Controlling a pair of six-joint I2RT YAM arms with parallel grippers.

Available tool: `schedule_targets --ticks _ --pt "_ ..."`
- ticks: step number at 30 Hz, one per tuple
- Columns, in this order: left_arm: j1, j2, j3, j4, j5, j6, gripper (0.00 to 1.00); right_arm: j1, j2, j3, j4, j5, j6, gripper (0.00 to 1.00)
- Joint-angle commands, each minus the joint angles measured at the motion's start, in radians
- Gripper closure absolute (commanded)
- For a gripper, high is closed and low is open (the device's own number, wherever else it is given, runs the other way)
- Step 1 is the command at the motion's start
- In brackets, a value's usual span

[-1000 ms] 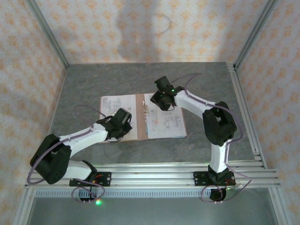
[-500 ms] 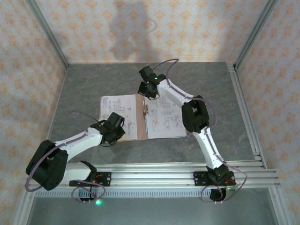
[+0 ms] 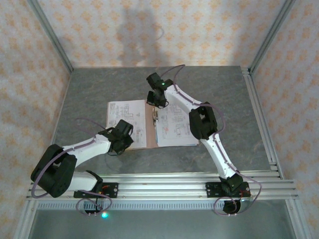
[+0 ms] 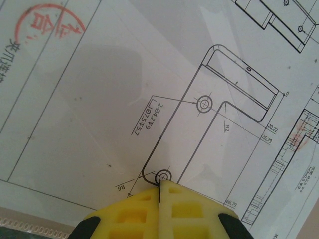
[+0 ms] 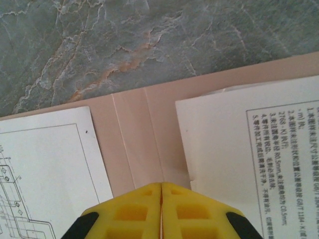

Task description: Put the files into the folder

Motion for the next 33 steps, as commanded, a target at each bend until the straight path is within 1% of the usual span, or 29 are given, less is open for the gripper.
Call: schedule_targets --ticks 1,8,18,21,26,33 --pt "0.007 0.027 -0.012 0.006 0.0 -0.001 1.0 -0.004 0.006 0.028 -0.031 -0.016 -0.024 0.91" --pt "0.005 0.025 -0.024 0.015 -0.005 -0.021 1.0 -0.001 -0.051 -0.011 -0.011 -0.07 -0.035 0.91" --pt "0.005 0.002 -0.048 0.018 -0.032 -0.072 1.0 0.003 -0.205 -0.208 0.059 -0.094 -0.026 0.91" --pt "0.005 -0.007 -0.052 0.02 -0.038 -0.085 1.0 0.005 -0.252 -0.281 0.105 -0.092 -0.016 0.92" --pt "0.004 -0.007 -0.053 0.026 -0.043 -0.1 1.0 0.016 -0.304 -0.35 0.135 -0.094 -0.01 0.91" --pt "0.003 -0.005 -0.049 0.031 -0.046 -0.109 1.0 0.043 -0.404 -0.471 0.202 -0.093 0.016 0.82"
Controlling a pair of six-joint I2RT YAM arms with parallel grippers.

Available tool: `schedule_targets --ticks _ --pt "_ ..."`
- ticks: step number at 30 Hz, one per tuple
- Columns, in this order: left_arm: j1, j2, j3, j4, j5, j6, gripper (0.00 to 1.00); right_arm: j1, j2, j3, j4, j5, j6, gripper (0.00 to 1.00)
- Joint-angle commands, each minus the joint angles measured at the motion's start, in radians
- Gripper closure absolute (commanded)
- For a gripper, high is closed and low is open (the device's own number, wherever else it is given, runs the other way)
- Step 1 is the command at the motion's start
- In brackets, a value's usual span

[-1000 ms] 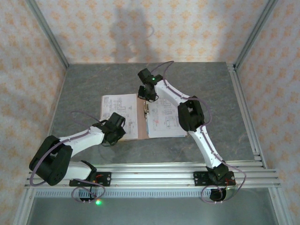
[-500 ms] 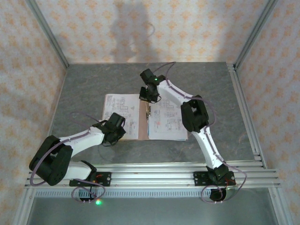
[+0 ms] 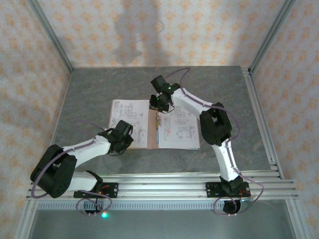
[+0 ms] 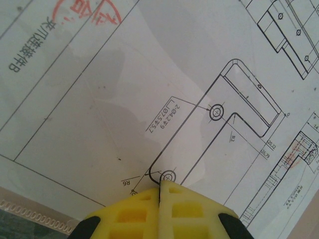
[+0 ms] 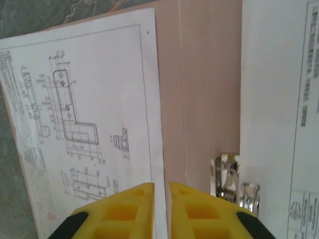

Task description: Put the files into the folder

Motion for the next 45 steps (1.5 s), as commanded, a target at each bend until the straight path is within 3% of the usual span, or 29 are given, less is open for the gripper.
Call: schedule_targets --ticks 1,9,16,20,28,34,45 --pt "0.002 0.003 -0.025 -0.025 -0.038 -0.019 1.0 0.02 -0.079 -0.043 0.046 0.002 0.02 0.82" --pt "-0.002 0.003 -0.027 -0.025 -0.038 -0.026 1.0 0.036 -0.153 -0.205 0.127 0.002 0.073 0.8" --pt "-0.014 0.044 -0.035 0.011 -0.017 -0.044 1.0 0.036 -0.339 -0.387 0.204 0.124 0.188 0.76" --pt "-0.119 0.102 -0.017 0.05 -0.028 -0.109 1.0 0.018 -0.428 -0.504 0.223 0.171 0.304 0.72" --pt "-0.355 0.216 0.035 0.114 -0.112 -0.332 1.0 -0.082 -0.594 -0.784 0.422 0.098 0.507 0.6" --pt "-0.42 0.283 0.107 0.113 -0.135 -0.375 1.0 -0.152 -0.583 -0.867 0.58 0.002 0.577 0.58" --pt "-0.429 0.313 0.116 0.14 -0.131 -0.383 1.0 -0.152 -0.519 -0.867 0.694 -0.049 0.638 0.6"
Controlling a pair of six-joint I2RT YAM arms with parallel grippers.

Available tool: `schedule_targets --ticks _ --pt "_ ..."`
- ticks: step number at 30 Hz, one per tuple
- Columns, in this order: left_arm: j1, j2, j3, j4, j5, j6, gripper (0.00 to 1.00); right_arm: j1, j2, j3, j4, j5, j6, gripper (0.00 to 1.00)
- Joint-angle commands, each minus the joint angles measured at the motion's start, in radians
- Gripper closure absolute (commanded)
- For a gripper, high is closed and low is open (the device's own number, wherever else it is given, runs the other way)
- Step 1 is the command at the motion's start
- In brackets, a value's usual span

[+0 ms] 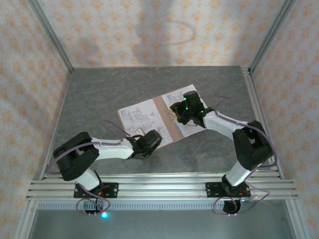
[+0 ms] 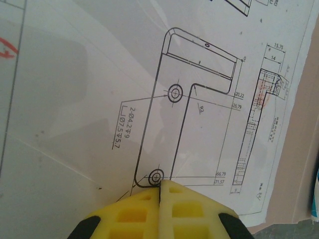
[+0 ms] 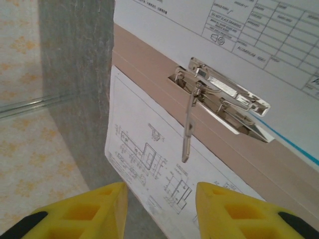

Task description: Put the files into the folder

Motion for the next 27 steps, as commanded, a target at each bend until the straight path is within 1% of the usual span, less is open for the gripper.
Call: schedule_targets --ticks 1,7,14,27 --pt "-0.01 0.046 -0.027 -0.095 0.004 -0.016 1.0 0.001 0.034 -0.003 0.037 -0.016 0.03 0.6" --pt "-0.01 0.052 -0.021 -0.093 0.004 -0.014 1.0 0.001 0.04 -0.019 0.03 -0.01 0.039 0.63" --pt "-0.009 0.053 -0.021 -0.095 0.002 -0.014 1.0 0.003 0.056 -0.009 0.043 -0.011 0.052 0.72" --pt "-0.01 0.048 -0.016 -0.102 -0.004 -0.013 1.0 0.003 0.085 0.005 0.061 -0.009 0.065 0.82"
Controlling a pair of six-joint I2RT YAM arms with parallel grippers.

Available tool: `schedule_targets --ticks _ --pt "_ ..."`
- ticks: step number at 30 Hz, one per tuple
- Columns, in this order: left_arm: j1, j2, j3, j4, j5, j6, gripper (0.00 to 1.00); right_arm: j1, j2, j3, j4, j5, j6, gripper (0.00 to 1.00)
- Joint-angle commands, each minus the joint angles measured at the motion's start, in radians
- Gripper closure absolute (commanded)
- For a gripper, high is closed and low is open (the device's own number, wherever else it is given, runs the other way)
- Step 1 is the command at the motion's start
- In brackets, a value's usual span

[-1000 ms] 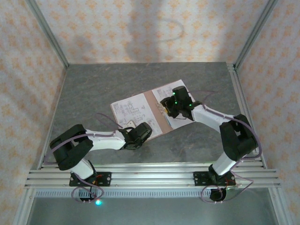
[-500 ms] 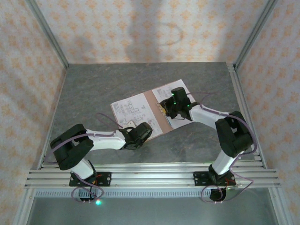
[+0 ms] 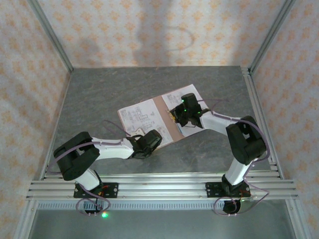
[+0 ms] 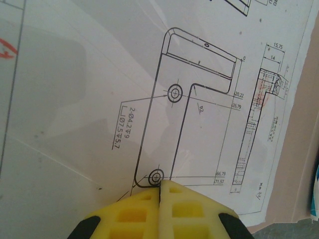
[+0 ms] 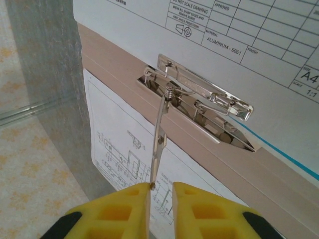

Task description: Put the files into the folder

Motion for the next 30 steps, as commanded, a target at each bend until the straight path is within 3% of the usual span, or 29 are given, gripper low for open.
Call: schedule_targets --ticks 1,20,30 --pt "-0.01 0.046 -0.02 -0.107 -0.005 -0.012 1.0 0.003 0.007 0.014 0.018 0.006 0.008 0.83" --pt "-0.01 0.03 -0.026 -0.122 -0.015 -0.017 1.0 0.001 0.029 0.002 0.01 0.027 -0.009 0.95" --pt "-0.01 0.021 -0.052 -0.102 -0.02 -0.046 1.0 -0.011 0.0 -0.106 -0.003 0.057 -0.046 0.96"
